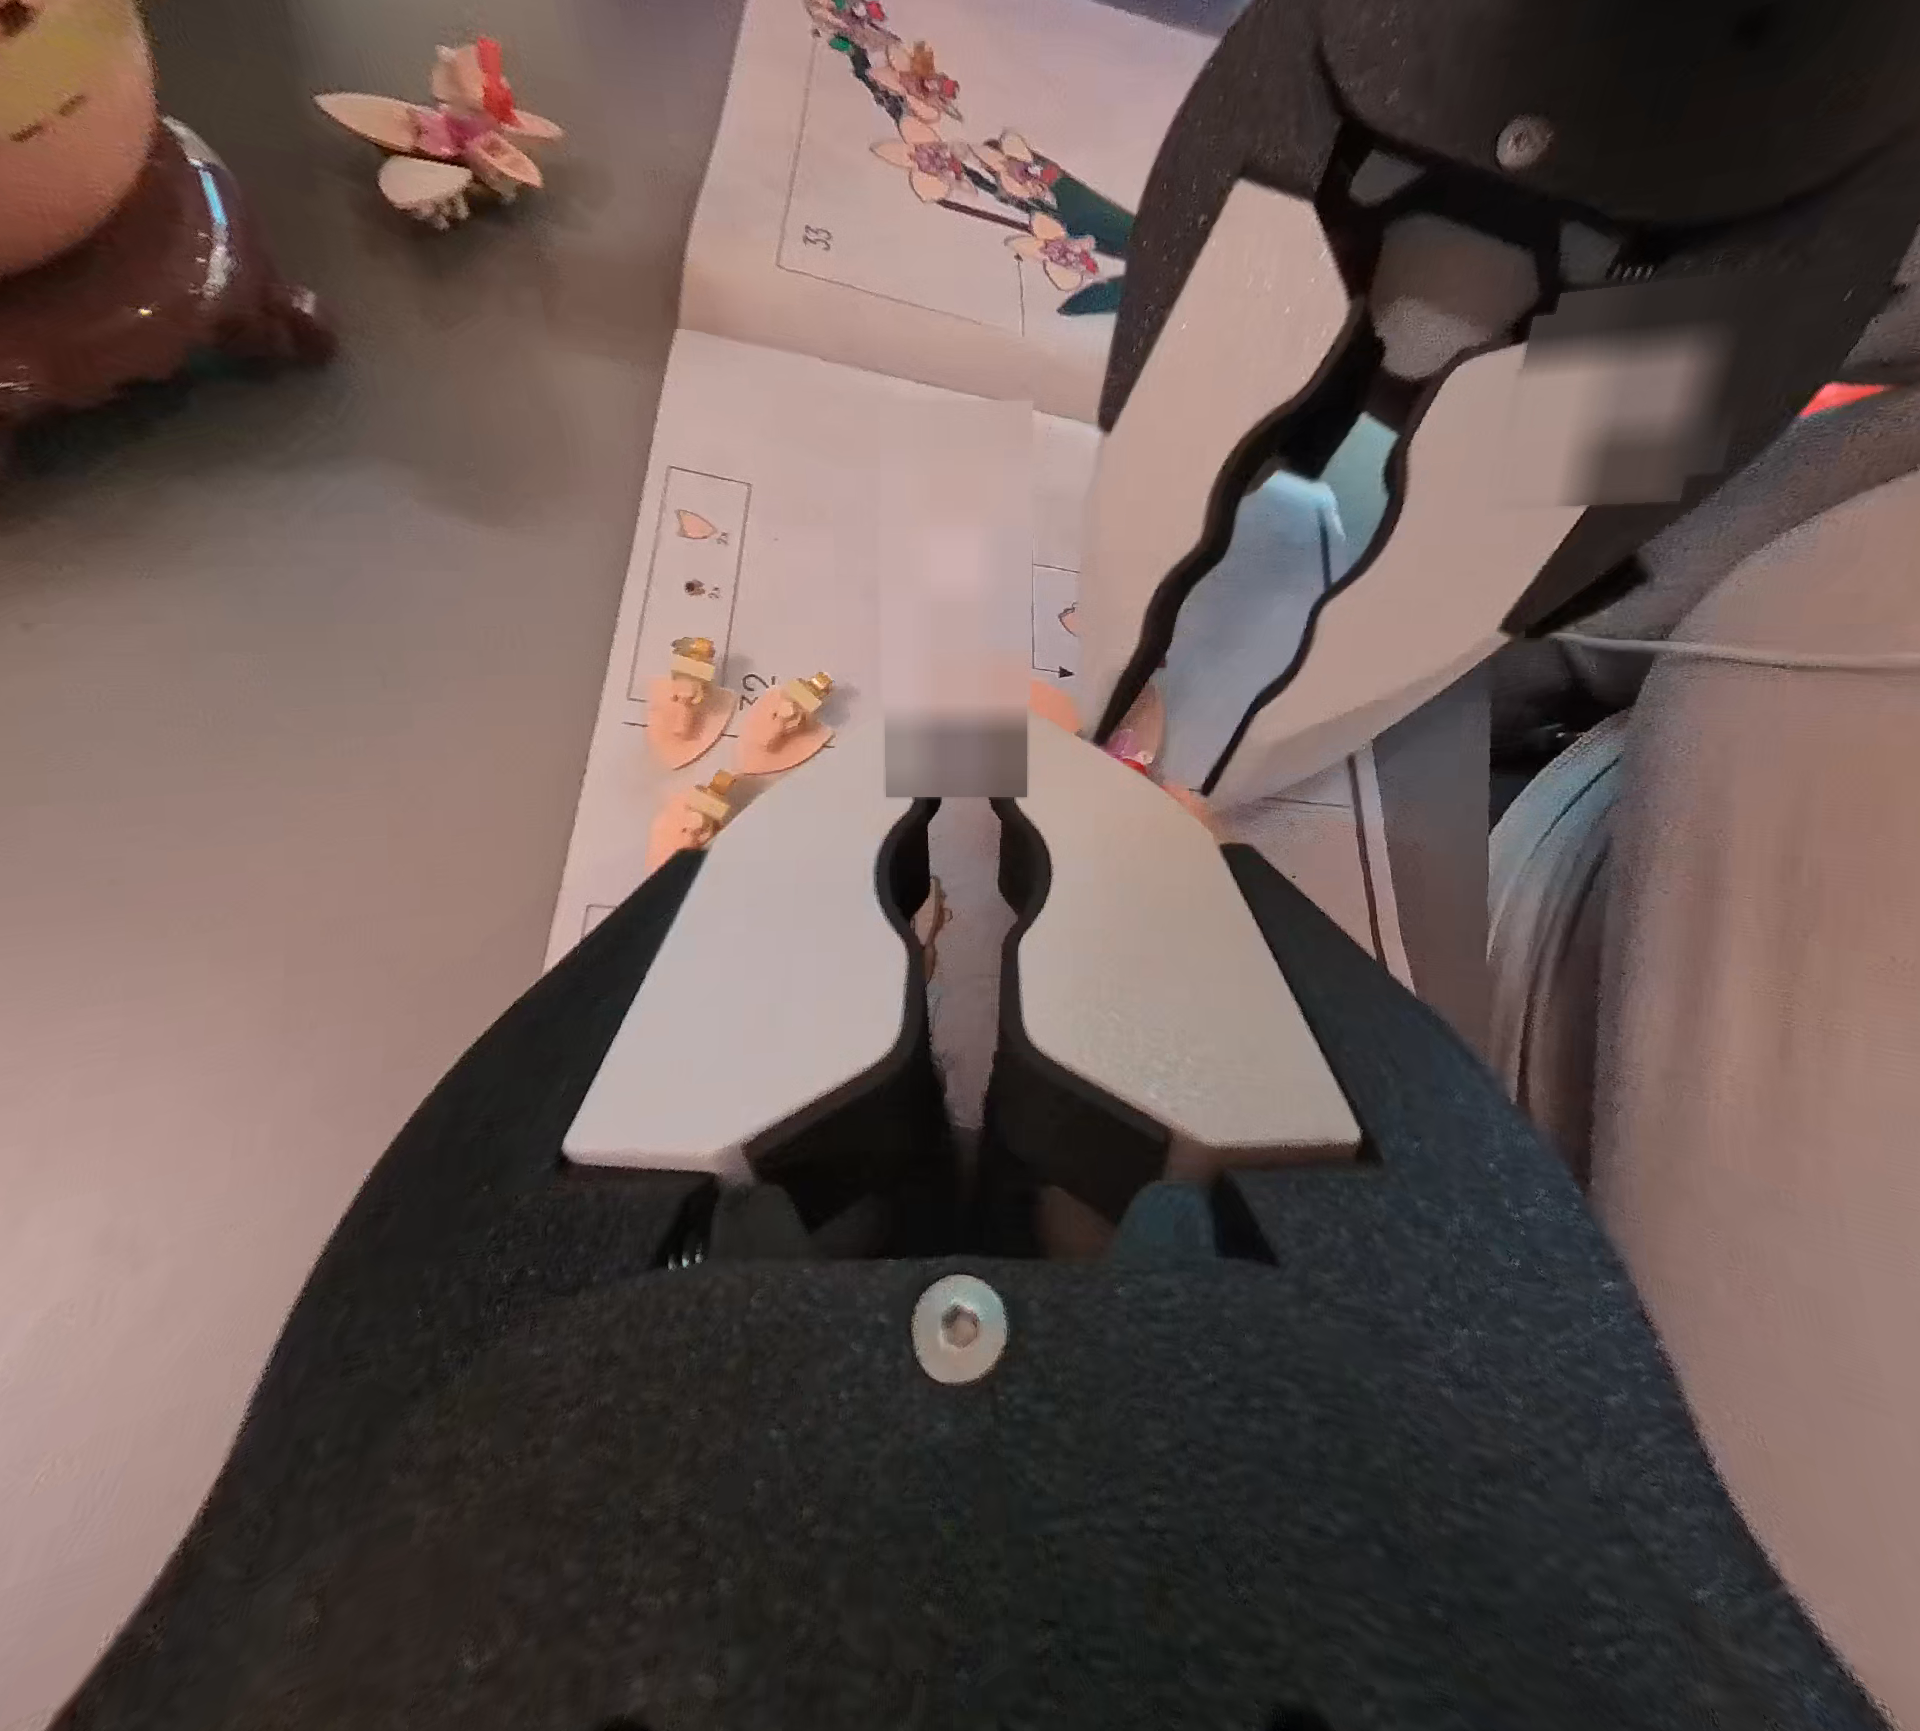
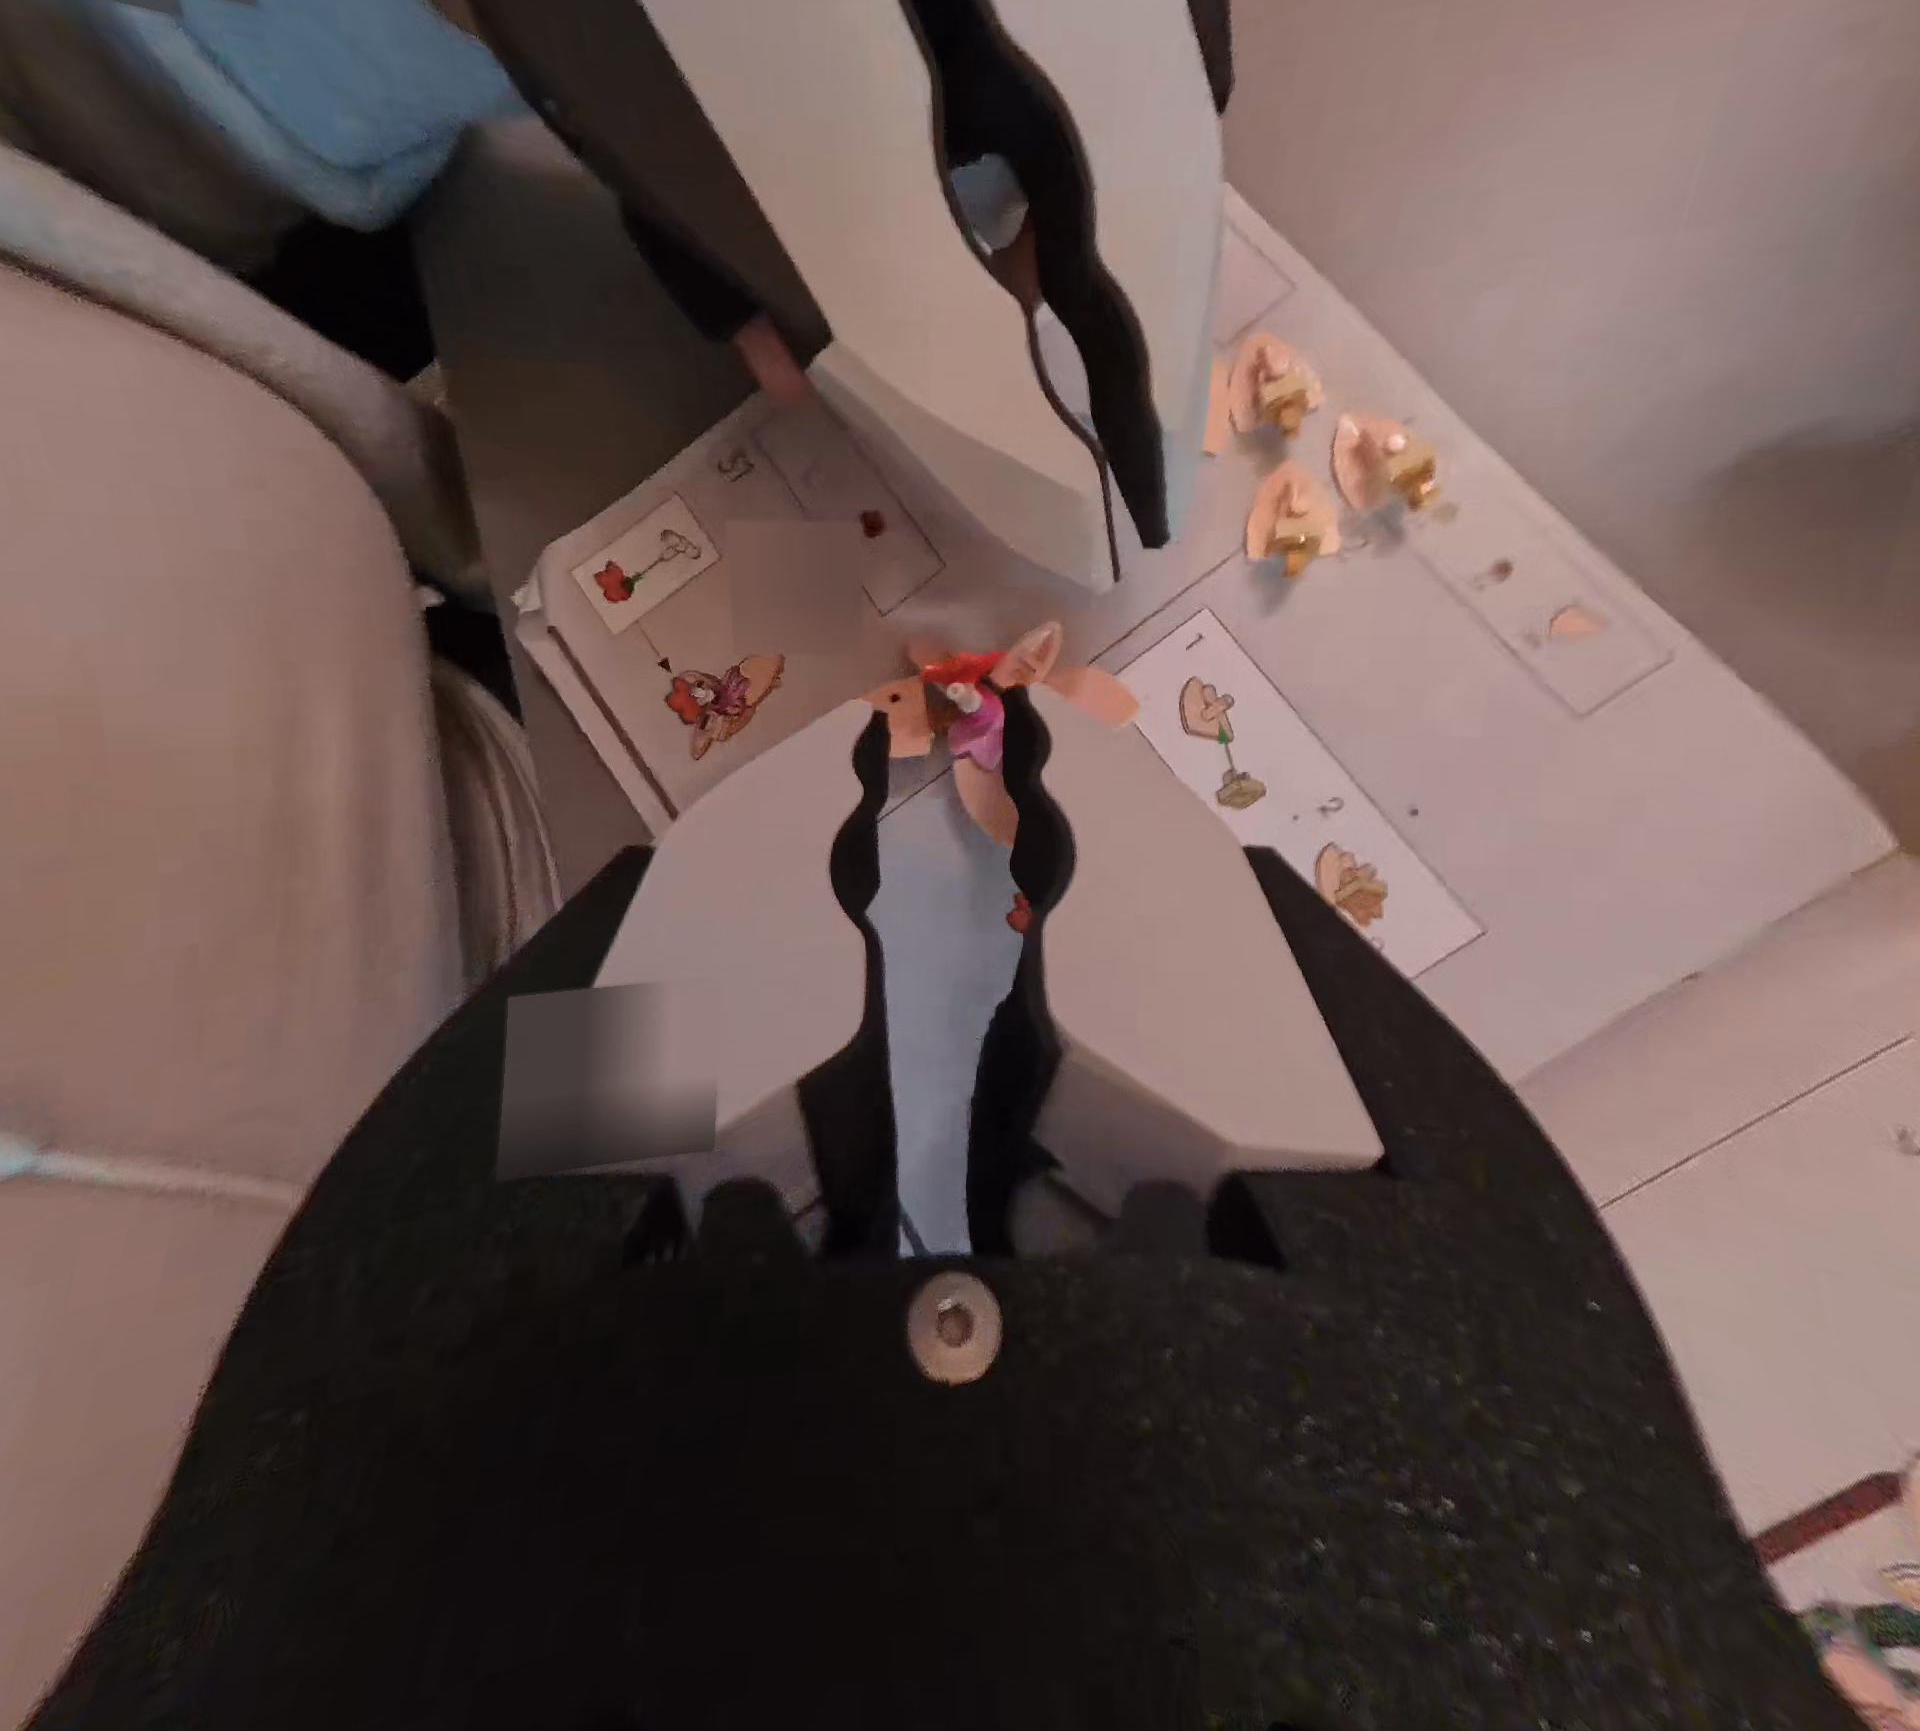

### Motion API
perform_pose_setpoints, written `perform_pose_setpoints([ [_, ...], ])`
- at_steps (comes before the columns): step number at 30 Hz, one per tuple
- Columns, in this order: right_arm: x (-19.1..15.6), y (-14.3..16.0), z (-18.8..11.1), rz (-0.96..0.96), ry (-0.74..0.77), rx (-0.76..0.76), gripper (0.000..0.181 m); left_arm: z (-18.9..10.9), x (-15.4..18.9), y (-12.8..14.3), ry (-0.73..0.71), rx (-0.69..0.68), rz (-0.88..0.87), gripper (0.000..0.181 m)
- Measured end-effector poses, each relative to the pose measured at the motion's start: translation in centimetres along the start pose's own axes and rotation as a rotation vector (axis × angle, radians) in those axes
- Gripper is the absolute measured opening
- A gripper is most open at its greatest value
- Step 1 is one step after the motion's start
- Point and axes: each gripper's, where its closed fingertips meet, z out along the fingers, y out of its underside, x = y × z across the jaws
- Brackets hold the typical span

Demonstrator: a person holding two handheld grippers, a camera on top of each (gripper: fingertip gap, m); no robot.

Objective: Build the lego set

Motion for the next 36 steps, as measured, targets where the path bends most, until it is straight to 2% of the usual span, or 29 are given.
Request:
perform_pose_setpoints([
  [4, 0.1, 0.0, 0.3, 0.024, 0.082, 0.083, 0.025, 0.6, 0.5, 0.2, 0.015, -0.037, 0.037, 0.009],
  [8, 0.4, 0.1, 0.5, -0.013, 0.151, 0.101, 0.027, 0.9, 0.8, 0.5, 0.024, -0.062, 0.054, 0.011],
  [26, 0.6, 0.3, 0.4, -0.049, 0.184, 0.165, 0.020, 0.7, 1.7, 2.1, -0.028, -0.114, 0.172, 0.002],
  [36, 0.4, 0.4, 0.4, -0.031, 0.162, 0.169, 0.018, 0.9, 1.8, 1.8, -0.037, -0.123, 0.173, 0.002],
])
